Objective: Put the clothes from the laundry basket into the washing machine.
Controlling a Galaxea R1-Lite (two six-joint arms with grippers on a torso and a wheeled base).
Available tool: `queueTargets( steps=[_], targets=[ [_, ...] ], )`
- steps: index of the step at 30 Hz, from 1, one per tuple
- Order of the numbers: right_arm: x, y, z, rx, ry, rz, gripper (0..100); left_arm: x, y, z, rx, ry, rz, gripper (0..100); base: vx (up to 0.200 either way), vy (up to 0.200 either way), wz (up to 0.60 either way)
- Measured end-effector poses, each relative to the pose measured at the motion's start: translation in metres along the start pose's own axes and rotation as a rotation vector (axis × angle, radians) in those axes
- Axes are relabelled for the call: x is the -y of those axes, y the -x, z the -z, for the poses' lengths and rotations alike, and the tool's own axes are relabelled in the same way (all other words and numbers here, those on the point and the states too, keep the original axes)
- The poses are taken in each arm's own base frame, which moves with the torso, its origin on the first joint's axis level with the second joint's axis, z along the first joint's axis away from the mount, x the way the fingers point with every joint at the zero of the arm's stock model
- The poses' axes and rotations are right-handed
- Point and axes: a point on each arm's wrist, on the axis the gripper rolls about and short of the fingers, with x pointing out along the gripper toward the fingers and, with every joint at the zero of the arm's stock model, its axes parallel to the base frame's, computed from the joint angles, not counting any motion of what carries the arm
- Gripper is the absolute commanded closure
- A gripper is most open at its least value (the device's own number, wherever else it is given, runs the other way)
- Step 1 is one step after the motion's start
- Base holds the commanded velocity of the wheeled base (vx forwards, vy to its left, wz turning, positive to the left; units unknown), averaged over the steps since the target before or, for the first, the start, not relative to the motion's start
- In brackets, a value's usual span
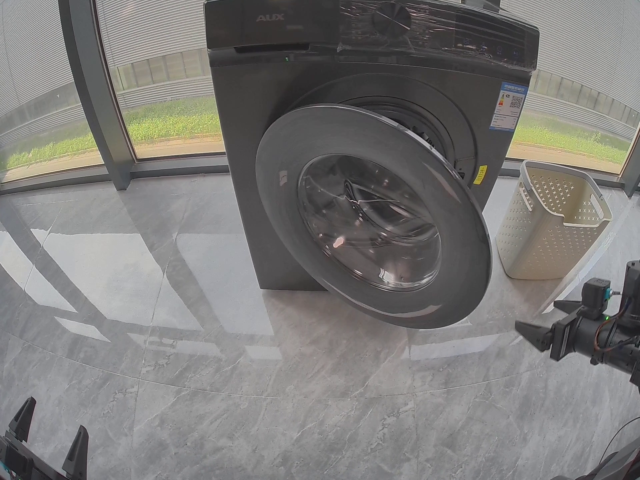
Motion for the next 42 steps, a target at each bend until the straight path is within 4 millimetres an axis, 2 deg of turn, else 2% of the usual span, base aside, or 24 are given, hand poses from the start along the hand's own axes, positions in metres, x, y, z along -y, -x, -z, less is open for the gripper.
queueTargets(
  steps=[6,10,16,19,32,42],
  targets=[
    [-0.024,0.007,0.016,-0.038,0.034,-0.215,0,0.000,0.000,0.000,0.001,-0.001,0.000,0,0.167,0.000,0.00],
    [-0.035,0.010,0.021,-0.051,0.046,-0.300,0,0.000,0.000,0.000,0.000,-0.001,0.000,0,0.200,0.000,0.00],
    [-0.045,0.011,0.022,-0.057,0.056,-0.355,0,0.000,0.000,0.000,0.000,-0.001,0.000,0,0.200,0.000,0.00],
    [-0.046,0.008,0.014,-0.033,0.052,-0.356,0,0.000,0.000,0.000,0.000,-0.001,0.000,0,0.200,0.000,0.00],
    [-0.042,-0.027,-0.026,0.037,-0.004,-0.248,0,0.000,0.000,0.000,0.000,0.003,0.000,0,0.000,0.000,0.00],
    [-0.006,-0.041,-0.044,0.125,-0.058,-0.012,0,0.000,0.000,0.000,-0.001,0.003,0.000,0,0.000,0.000,0.00]
  ],
)
